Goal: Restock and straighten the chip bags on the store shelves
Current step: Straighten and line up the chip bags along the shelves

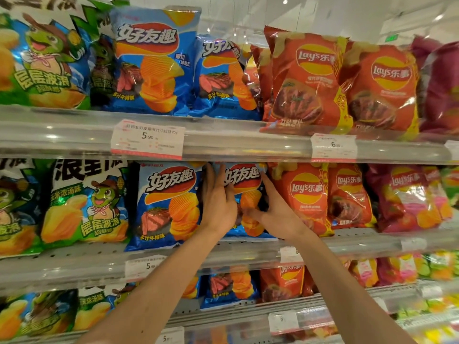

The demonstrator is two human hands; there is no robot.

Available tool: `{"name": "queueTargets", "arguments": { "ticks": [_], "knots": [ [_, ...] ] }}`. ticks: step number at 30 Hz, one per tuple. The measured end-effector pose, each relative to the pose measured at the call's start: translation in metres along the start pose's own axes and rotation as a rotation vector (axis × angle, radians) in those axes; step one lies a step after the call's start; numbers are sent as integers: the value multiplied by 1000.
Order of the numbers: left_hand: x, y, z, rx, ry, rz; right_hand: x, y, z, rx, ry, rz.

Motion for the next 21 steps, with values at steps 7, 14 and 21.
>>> {"name": "queueTargets", "arguments": {
  "ticks": [7, 14, 21],
  "knots": [
    [-16, 37, 25, 173, -210, -157, -4, 4, -11, -243, 36, 86],
    [-15, 108, 2, 737, -402, -72, 7, -20, -32, -658, 27, 206],
    [-27, 120, -31, 903, -272, -85, 20, -61, -33, -1000, 16, 274]
  ]
}}
Point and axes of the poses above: each hand's wrist, its own x-axis towards the middle knuckle, its own y-axis out of the back of the hand, z = x × y, the point moved 1 cm from there along x, towards the middle knuckle, and after that the axes turned 15 degrees about -x, right-handed, at the moved point
